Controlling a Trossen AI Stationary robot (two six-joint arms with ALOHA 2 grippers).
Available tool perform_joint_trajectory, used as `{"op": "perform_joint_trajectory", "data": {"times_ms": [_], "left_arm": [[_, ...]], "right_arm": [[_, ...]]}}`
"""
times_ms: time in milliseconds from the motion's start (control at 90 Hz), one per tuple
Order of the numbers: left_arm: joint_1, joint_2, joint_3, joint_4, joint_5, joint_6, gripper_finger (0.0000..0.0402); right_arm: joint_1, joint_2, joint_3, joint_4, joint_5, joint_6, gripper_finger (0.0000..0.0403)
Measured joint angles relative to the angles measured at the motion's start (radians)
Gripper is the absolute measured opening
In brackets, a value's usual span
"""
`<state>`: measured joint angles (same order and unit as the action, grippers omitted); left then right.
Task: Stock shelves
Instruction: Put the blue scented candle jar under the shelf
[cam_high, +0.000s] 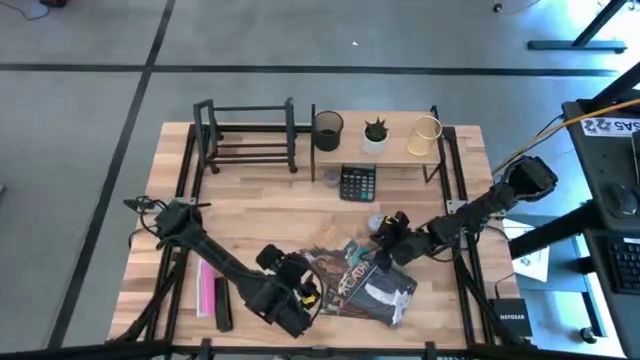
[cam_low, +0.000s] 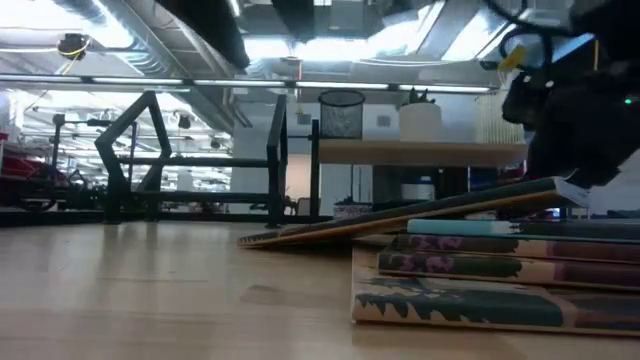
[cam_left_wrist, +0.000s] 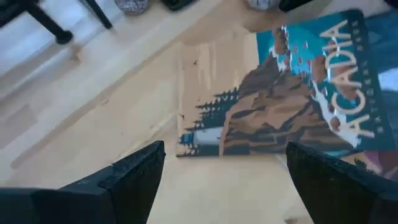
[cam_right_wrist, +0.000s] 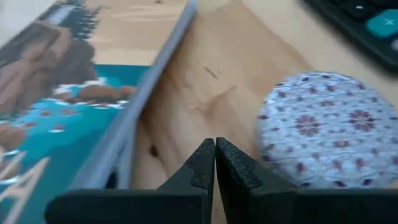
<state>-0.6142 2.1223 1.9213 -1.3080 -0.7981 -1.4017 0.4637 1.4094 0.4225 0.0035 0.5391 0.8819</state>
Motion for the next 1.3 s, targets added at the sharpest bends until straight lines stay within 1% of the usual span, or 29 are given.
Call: {"op": "perform_joint_trajectory", "data": {"times_ms": [100,456,633,922,1067,1178,1244,1300], "left_arm": [[0.001,0.000,0.000,0.001,-0.007,0.014,0.0316],[-0.001,0.000,0.000,0.002,-0.007,0.014,0.0316],[-0.001,0.000,0.000,0.002,-0.010,0.014,0.0316],[-0.001,0.000,0.000,0.003,-0.010,0.014,0.0316],[-0.001,0.000,0.000,0.009,-0.010,0.014,0.0316],[-0.001,0.000,0.000,0.009,-0.014,0.014,0.0316],[-0.001,0.000,0.000,0.009,-0.014,0.014,0.0316],[-0.001,0.000,0.000,0.009,-0.014,0.014,0.0316]], "right_arm": [[-0.023,0.000,0.000,-0.027,0.026,0.002,0.0000],[-0.139,0.000,0.000,-0.143,0.056,-0.003,0.0000],[-0.201,0.000,0.000,-0.203,0.065,-0.085,0.0000],[-0.312,0.000,0.000,-0.204,0.083,-0.224,0.0000],[-0.355,0.000,0.000,-0.205,0.142,-0.286,0.0000],[-0.369,0.000,0.000,-0.201,0.187,-0.314,0.0000],[-0.360,-0.015,0.000,-0.197,0.184,-0.315,0.0000],[-0.331,-0.039,0.000,-0.189,0.167,-0.312,0.0000]]}}
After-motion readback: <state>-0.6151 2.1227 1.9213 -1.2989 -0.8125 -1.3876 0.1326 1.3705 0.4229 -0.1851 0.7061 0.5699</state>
